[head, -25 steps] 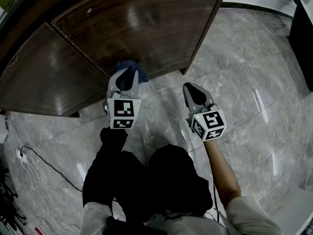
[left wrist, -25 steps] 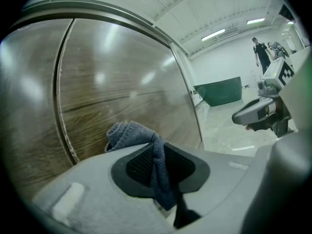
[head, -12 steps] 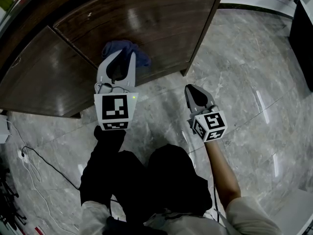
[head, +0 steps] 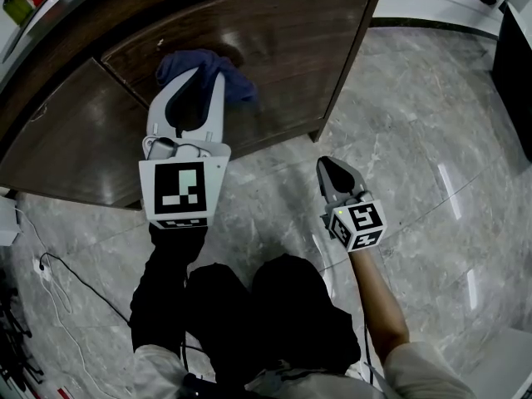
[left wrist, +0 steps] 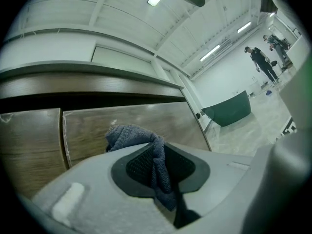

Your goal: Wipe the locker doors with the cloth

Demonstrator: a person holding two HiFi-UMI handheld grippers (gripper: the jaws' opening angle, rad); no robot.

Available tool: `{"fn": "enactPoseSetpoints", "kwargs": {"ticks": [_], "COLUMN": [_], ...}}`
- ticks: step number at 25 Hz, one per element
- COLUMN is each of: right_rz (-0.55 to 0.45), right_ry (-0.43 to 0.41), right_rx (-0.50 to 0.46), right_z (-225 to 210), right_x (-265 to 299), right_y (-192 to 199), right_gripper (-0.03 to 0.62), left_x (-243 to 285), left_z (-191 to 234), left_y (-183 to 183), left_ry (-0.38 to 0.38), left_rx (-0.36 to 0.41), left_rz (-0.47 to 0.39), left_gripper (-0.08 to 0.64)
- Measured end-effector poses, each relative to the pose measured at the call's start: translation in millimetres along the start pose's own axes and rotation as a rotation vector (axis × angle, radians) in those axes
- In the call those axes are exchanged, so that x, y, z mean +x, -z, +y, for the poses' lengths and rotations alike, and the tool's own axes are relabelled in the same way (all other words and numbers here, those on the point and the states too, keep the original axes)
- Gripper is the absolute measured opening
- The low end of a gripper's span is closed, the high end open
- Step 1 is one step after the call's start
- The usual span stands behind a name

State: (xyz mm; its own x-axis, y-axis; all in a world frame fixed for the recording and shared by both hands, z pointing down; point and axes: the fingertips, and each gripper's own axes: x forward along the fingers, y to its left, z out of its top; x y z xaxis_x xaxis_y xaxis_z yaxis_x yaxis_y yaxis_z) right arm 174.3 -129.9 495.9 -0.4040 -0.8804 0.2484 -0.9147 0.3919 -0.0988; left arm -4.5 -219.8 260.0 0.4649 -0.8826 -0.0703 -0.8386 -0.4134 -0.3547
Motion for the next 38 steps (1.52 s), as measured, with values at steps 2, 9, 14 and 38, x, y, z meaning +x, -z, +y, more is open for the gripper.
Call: {"fn": "enactPoseSetpoints", "kwargs": {"ticks": [2,9,14,38], "right_rz": [-0.002,-0.001,0.001,0.068], "right_ry": [-0.001,0.005,0.002,0.007], "right_rx": [0.0,0.004,0.008,0.013], "right_z": [0,-4,-3,-13], "right_x": [0,-2,-2,-7], "right_y": [-1,0,3,28], "right_gripper": [0.025,0.025,0.025,0.025], "left_x": [2,5,7,14], "left_z": [3,13,5,-63], "left_y": [-12,-49,-41,84], "left_ry": [-0.003,-0.01,-0.007,0.112], "left_rx": [0.008,0.034,0.049,0.038], "left_rz": [-0.016,-0.073,-0.076,0.054], "left_gripper": [0.067,0.067,0.067,0.067]}}
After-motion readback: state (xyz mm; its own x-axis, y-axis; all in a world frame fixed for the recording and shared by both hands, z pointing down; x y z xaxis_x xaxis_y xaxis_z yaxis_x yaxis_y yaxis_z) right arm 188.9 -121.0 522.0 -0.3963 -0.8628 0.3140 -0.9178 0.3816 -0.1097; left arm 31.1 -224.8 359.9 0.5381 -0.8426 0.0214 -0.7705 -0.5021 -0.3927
